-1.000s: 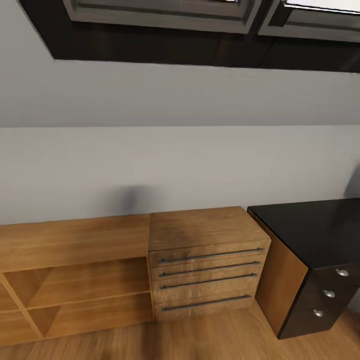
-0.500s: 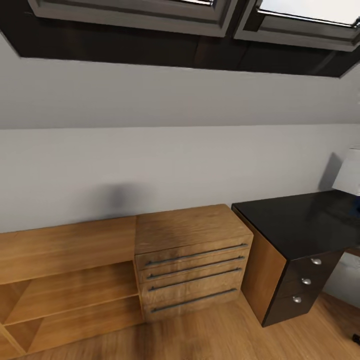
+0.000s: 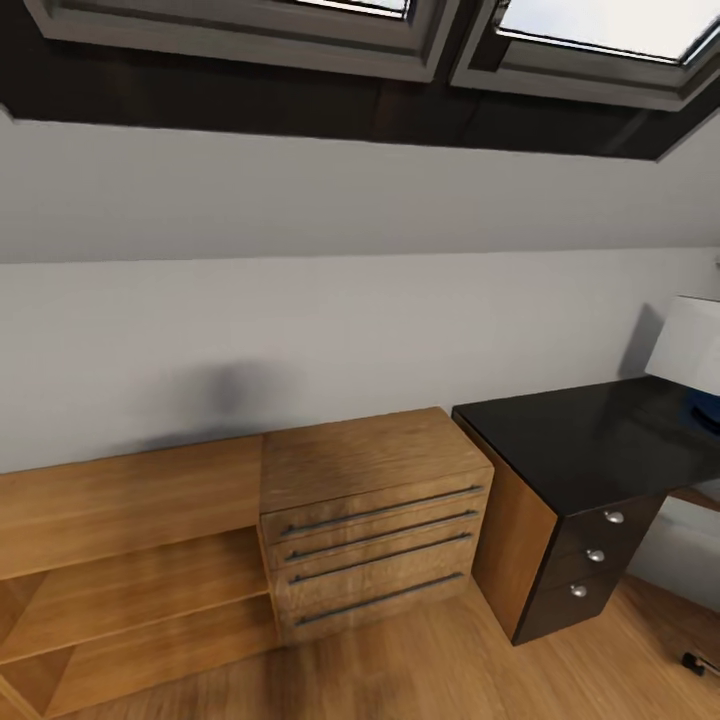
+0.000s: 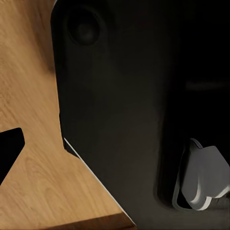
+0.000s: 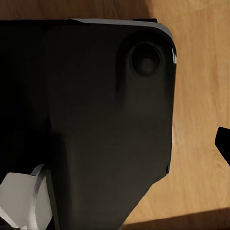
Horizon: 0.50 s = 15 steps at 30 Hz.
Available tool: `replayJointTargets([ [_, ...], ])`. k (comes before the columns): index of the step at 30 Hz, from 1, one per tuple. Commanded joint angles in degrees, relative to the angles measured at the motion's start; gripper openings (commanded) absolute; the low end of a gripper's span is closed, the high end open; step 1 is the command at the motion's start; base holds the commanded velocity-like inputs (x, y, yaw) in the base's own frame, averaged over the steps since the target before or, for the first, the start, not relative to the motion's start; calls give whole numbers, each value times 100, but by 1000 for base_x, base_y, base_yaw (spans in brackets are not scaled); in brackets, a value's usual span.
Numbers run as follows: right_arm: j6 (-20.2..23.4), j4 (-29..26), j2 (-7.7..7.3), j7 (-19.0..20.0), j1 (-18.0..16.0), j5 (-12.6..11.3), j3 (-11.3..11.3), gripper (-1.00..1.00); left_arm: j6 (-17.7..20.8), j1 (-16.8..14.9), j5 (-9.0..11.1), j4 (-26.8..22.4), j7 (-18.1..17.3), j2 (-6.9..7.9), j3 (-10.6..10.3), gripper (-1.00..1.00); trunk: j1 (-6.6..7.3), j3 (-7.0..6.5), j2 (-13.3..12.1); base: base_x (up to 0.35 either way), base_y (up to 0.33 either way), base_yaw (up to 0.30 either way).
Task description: In the bedroom, organize the workspace by keeping the computer under the desk, ensuring the monitor is on the desk, placing the keyboard on the desk next to the monitor, placing the mouse on the desk next to the keyboard, moving the folder from the swivel chair onto the desk next to the mouse, stacking the notebook on top of the folder with the pen on top of the notebook, and positioning the swivel chair next to the desk.
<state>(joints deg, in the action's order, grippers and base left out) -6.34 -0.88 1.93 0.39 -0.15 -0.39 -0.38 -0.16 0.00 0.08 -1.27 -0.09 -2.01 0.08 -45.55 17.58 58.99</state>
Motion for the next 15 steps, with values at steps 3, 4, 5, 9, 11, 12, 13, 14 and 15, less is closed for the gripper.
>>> replayJointTargets([
  [3, -23, 0, 0, 0, -2, 25, 31, 100, -2, 0, 1, -5, -1, -1, 1, 100, 66, -49, -118, 0, 0, -2],
  [4, -24, 0, 0, 2, -2, 33, 43, 100, -2, 0, 1, -5, -1, -1, 1, 100, 88, -66, -158, 0, 0, -1],
  [5, -24, 0, 0, 2, -2, 36, 47, 100, -2, 0, 3, -5, -1, -1, 1, 100, 110, -84, -198, 0, 0, 0],
  [9, -25, -6, -4, 1, 2, 44, 54, 100, -3, 0, 8, -5, 0, -1, 1, 100, 198, -156, -359, 0, 0, -44],
  [11, -25, -8, -7, 3, -1, 46, 55, 100, -7, 0, 9, -5, 0, -1, 6, 100, 242, -192, -439, 0, 0, -187],
  [12, -25, -8, -7, 4, -1, 47, 55, 100, -8, 0, 9, -5, -2, -1, 9, 100, 264, -210, -479, 0, 0, -226],
  [13, -25, -8, -7, 4, -2, 47, 55, 100, -9, 0, 9, -5, -1, -1, 11, 100, 286, -228, -519, 0, 0, -234],
  [14, -26, -9, -8, 4, -2, 47, 55, 100, -9, 0, 9, -5, -2, 1, 14, 100, 308, -246, -559, 0, 0, -246],
  [15, -26, -9, -8, 4, 0, 47, 56, 100, -9, 0, 11, -5, -2, 0, 15, 100, 330, -264, -599, 0, 0, -251],
])
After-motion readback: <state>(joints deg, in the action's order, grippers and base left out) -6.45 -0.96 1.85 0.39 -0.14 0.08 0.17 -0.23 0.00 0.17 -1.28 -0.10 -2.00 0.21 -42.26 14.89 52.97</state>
